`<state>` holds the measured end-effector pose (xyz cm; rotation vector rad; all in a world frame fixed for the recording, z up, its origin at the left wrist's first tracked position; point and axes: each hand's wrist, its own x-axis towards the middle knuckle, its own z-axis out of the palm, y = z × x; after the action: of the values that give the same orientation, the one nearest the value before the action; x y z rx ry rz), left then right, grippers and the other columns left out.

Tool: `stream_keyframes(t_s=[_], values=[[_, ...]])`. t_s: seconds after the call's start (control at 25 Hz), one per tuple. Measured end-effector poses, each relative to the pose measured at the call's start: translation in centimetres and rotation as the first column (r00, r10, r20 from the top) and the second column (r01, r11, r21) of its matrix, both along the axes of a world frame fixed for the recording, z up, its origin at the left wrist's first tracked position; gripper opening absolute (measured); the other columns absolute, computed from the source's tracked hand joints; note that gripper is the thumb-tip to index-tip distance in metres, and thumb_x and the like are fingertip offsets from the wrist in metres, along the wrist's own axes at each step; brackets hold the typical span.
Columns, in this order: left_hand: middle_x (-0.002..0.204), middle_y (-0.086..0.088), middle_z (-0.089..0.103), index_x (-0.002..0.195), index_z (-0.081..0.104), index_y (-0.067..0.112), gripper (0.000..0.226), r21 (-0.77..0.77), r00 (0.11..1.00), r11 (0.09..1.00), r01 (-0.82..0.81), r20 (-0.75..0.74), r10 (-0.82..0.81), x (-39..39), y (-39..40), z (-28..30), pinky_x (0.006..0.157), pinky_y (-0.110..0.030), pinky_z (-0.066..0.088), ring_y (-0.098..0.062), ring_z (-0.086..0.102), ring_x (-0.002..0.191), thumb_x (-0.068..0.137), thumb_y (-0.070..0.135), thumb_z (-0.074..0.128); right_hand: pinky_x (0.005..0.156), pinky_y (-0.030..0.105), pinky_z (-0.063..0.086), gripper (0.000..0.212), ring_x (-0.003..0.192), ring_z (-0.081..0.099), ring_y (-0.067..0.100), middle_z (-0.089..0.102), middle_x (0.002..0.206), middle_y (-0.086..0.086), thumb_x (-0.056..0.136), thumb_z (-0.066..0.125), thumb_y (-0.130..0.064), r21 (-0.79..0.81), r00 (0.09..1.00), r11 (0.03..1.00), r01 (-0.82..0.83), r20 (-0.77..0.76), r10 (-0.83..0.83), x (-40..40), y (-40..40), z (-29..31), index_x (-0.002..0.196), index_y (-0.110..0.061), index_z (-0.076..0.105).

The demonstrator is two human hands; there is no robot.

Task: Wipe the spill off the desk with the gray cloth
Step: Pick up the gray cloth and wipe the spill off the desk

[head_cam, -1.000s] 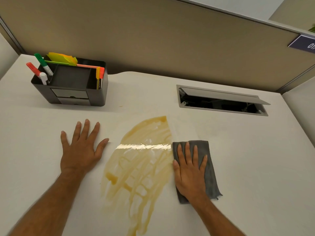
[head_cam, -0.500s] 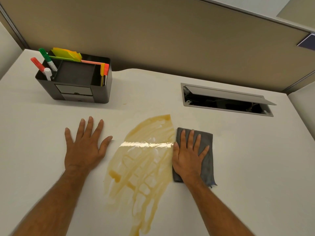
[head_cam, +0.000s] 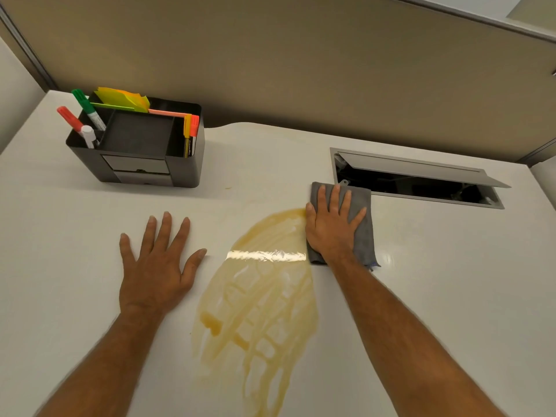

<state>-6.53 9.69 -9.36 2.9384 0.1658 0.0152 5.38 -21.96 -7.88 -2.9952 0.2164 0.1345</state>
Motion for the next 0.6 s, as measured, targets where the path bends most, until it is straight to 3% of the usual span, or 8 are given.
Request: stream_keyframes(t_s=[0.32,0.44,0.6], values=[[0.168,-0.004,0.017,0.159,0.018,0.033,0.076,-0.009,1.000,1.000,-0.001,0.000,0.001,0.2,0.1,0.0,0.119,-0.063,0.001,-0.027,0.011,0.156,0.094,0.071,0.008,0.118,0.065,-0.015,0.064,0.156,-0.014,0.026,-0.009,0.171,0.001,0.104,0.007,-0.057,-0.054,0.964,0.962,-0.267,-0.017,0.267,1.2,-0.6,0.1,0.162,-0.031,-0.001],[0.169,-0.003,0.015,0.159,0.015,0.034,0.077,-0.008,1.000,1.000,-0.004,-0.013,0.004,0.2,0.1,0.2,0.119,-0.062,-0.001,-0.025,0.008,0.156,0.093,0.072,0.006,0.118,0.065,-0.014,0.071,0.156,-0.017,0.024,-0.011,0.171,-0.001,0.096,-0.004,-0.061,-0.049,0.939,0.938,-0.343,-0.016,0.343,-0.3,-0.6,0.2,0.161,-0.032,-0.003],[0.170,-0.001,0.011,0.159,0.012,0.035,0.079,-0.013,1.000,1.000,-0.007,-0.026,0.007,0.2,0.0,0.3,0.120,-0.060,-0.003,-0.024,0.004,0.156,0.091,0.073,0.003,0.119,0.065,-0.012,0.070,0.156,-0.015,0.025,-0.008,0.171,0.000,0.098,-0.002,-0.061,-0.056,0.916,0.915,-0.400,0.012,0.401,-4.3,-0.5,-0.1,0.162,-0.030,-0.001]])
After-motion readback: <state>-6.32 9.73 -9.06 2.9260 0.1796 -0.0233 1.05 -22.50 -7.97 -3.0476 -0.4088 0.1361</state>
